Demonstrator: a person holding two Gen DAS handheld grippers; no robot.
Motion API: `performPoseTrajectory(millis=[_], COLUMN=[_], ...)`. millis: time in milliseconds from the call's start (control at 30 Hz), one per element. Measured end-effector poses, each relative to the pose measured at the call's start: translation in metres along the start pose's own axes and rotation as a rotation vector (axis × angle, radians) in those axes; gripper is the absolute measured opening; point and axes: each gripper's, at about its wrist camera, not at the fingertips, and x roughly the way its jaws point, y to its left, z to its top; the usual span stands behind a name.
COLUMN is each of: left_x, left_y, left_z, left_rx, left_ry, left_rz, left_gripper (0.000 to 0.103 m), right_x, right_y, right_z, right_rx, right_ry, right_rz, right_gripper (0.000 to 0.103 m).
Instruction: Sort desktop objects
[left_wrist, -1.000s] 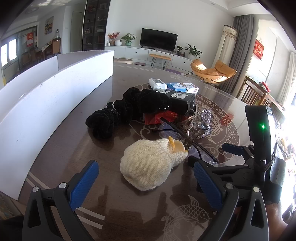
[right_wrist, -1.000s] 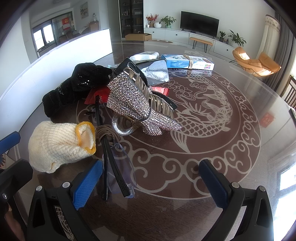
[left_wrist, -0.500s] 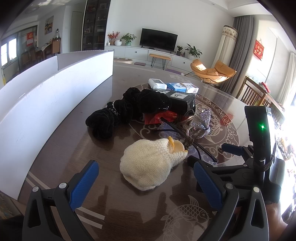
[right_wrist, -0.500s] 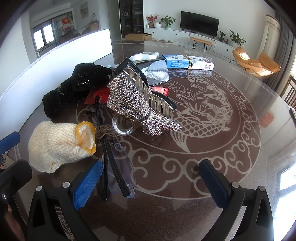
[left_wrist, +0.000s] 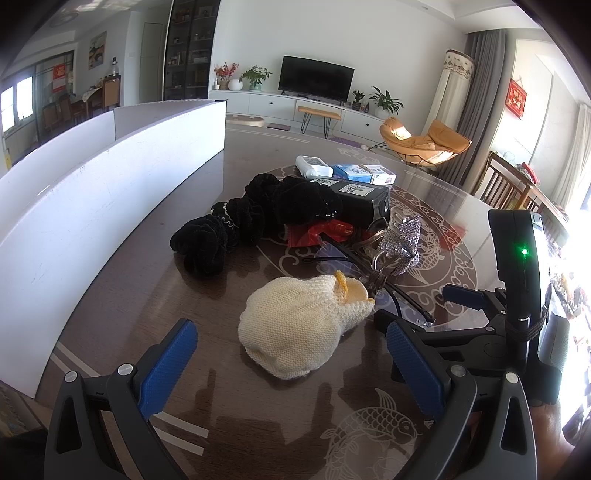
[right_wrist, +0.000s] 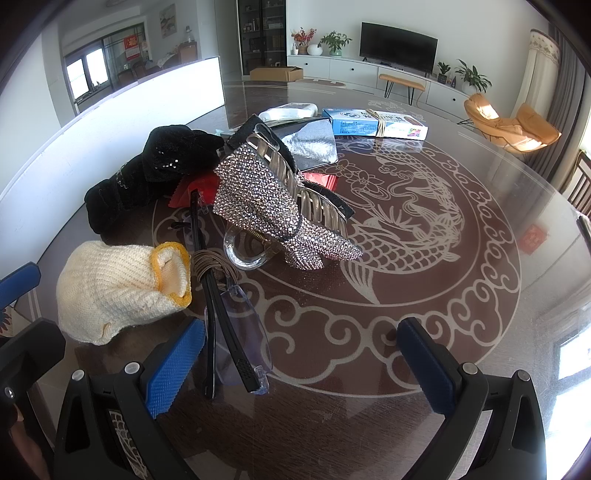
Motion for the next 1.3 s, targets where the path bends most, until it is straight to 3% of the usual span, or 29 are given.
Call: performPoseTrajectory(millis=[333,600,833,967,1133,1300], left_x=[0.000,-0.005,0.006,0.020,0.042,0.065], left_y=[0.004,0.045,0.064,0.055,0.026,-0.001], left_z=[0.000,0.004,0.002,0.014,0.026,0.032], left_rx=[-0.020,-0.214,-0.320,-0.249,-0.054,0.141], left_ry=[0.003,-0.024,0.020,0.067,0.174,0.246], left_rz=[0.022,0.068,0.073,0.056,-0.072,-0.086], left_gripper=[0.103,0.103,0.103,0.103,0.103,0.103], right_x=[0.000,0.000,0.000,0.000,-0.006,-0.018], right_y=[0.000,0.002,0.001,0.001,0.000,-0.016], right_z=[0.000,0.000,-0.001,-0.001,-0.005,-0.022], right_rx=[0.001,0.000,0.001,0.000,-0.047,-0.066], right_ry=[0.000,0.000,0.000,0.001,0.021,0.070], right_rz=[0.000,0.000,0.000,0.000,0.032,0.046], right_gripper=[0.103,0.103,0.103,0.103,0.103,0.103])
